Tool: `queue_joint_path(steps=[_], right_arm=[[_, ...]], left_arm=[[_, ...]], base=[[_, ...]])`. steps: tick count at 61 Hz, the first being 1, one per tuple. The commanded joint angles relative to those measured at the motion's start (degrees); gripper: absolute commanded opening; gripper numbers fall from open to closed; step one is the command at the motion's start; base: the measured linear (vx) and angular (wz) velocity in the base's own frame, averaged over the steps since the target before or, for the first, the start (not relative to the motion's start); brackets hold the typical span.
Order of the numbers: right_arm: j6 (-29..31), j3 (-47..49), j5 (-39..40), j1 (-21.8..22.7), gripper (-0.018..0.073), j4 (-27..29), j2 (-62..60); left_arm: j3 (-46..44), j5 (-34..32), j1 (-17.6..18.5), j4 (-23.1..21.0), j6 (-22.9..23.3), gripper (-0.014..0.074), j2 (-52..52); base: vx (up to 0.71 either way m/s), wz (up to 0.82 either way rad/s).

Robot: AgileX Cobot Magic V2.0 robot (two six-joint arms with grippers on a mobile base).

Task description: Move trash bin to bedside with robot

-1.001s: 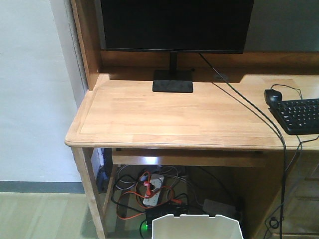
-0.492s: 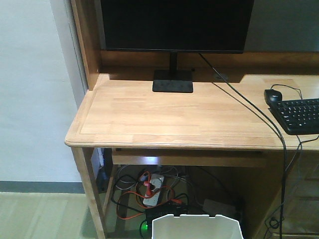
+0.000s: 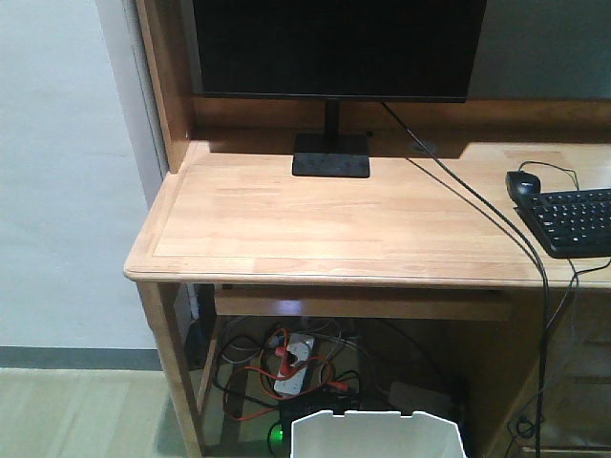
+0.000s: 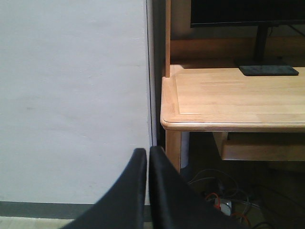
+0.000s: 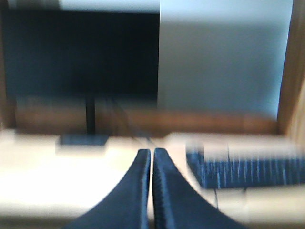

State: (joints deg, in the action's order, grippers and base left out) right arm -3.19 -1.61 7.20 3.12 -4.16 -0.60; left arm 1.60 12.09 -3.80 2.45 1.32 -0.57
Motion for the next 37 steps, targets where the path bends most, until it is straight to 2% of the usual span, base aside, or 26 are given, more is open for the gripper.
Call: queue_joint_path(steps=[1, 6, 14, 25, 37], right_arm=[[0.6, 0.0, 14.1, 0.3, -0.0005, -0.6, -0.9], [0.6, 2.4, 16.9, 0.3, -0.0005, -0.5, -0.9], [0.6, 9.2, 14.8, 0.3, -0.0005, -0.5, -0.9], [0.5, 21.4, 5.4, 0.3, -0.0005, -0.3, 2.4], [0.1, 35.3, -7.2, 0.3, -0.0005, -0.3, 13.4]], left_arm=[[1.6, -3.9, -0.2, -0.5, 0.1, 0.0003, -0.7], [1.6, -3.9, -0.2, -0.5, 0.1, 0.0003, -0.7], [1.6, -3.9, -0.2, -0.5, 0.1, 0.0003, -0.7], [1.6, -3.9, -0.2, -0.5, 0.1, 0.0003, -0.7], [1.6, -3.9, -0.2, -0.5, 0.1, 0.0003, -0.7]], base=[[0.0, 0.0], [0.0, 0.0], [0.0, 0.0], [0.0, 0.0], [0.0, 0.0]])
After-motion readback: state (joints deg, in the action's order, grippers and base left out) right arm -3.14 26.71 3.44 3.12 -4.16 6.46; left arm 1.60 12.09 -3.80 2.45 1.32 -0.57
